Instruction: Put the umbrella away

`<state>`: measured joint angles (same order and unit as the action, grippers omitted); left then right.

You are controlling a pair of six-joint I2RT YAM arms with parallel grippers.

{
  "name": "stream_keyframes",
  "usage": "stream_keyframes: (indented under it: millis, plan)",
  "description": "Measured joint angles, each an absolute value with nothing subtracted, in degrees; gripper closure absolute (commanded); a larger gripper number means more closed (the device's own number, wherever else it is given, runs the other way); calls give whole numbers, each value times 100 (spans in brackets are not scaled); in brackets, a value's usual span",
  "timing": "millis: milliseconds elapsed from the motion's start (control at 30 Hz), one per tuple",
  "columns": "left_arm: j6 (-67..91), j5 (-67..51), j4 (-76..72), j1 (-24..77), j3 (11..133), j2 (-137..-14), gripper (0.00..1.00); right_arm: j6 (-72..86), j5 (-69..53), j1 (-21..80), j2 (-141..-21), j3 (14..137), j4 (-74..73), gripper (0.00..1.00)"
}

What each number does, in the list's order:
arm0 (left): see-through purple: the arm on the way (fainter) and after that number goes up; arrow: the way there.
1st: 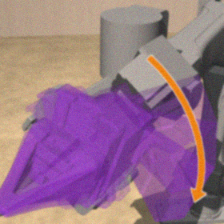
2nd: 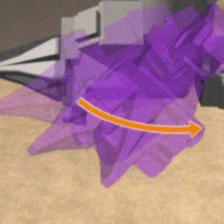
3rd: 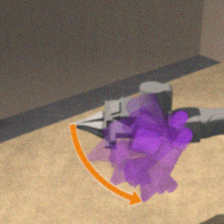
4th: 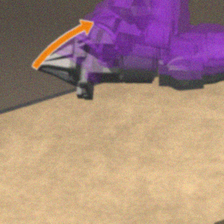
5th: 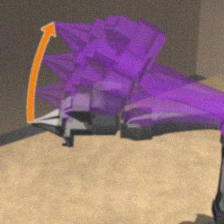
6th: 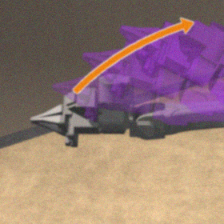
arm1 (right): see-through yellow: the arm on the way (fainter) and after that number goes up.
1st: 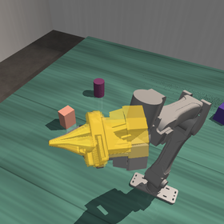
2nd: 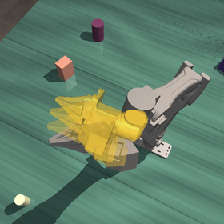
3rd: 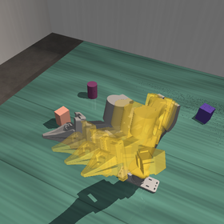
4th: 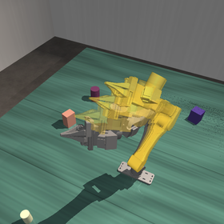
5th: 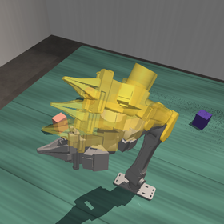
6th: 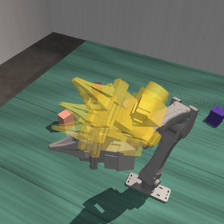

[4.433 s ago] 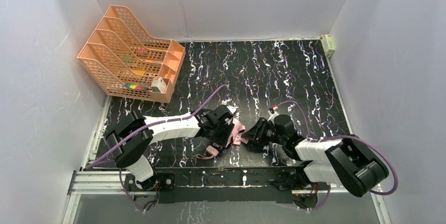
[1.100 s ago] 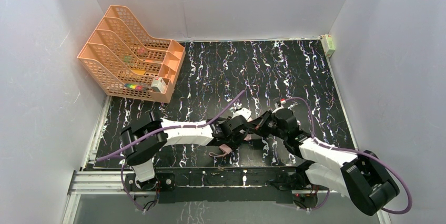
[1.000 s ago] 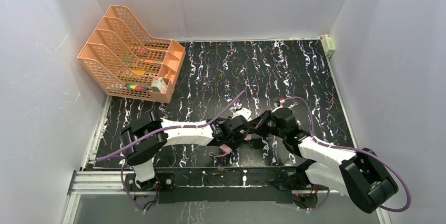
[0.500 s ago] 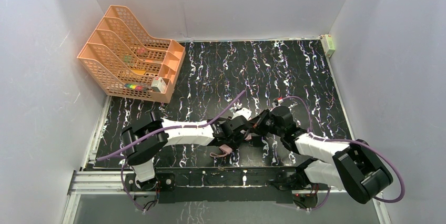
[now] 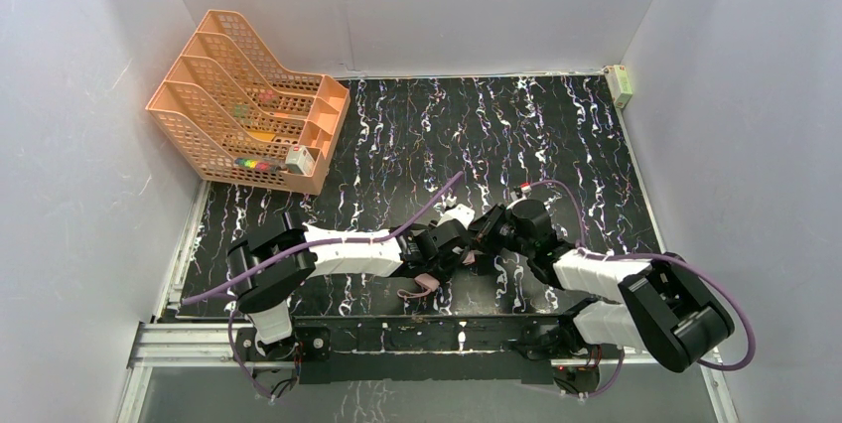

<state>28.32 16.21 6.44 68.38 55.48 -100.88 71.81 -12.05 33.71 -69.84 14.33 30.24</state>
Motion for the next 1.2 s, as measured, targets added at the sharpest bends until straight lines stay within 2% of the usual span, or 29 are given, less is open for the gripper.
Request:
stream_keyframes:
  millis: [267, 667, 1200]
  plan:
    - [2829, 1612, 644, 6840, 5551, -10088, 100, 7212, -1280, 3371, -7264, 1391, 3415, 79]
    - [2740, 1566, 633, 6840, 5555, -10086, 100, 7312, -1212, 3376, -7570, 1402, 3594, 69]
    - [2486, 1396, 504, 6845, 5551, -10092, 100, 7264, -602, 3413, -7675, 1688, 3201, 75]
